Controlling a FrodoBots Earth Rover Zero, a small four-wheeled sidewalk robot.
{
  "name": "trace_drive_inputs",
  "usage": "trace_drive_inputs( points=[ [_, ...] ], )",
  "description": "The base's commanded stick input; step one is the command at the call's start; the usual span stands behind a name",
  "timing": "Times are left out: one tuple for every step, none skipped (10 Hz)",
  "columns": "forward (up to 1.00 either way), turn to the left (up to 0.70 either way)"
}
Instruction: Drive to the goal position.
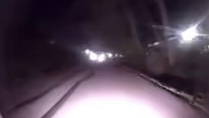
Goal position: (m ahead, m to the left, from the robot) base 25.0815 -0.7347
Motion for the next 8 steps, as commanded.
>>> trace_drive_inputs(
  points=[
    [1.0,0.0],
    [1.0,0.0],
    [1.0,0.0],
    [1.0,0.0],
    [1.0,0.0],
    [1.0,0.0],
    [1.0,0.0],
    [1.0,0.0]
  ],
)
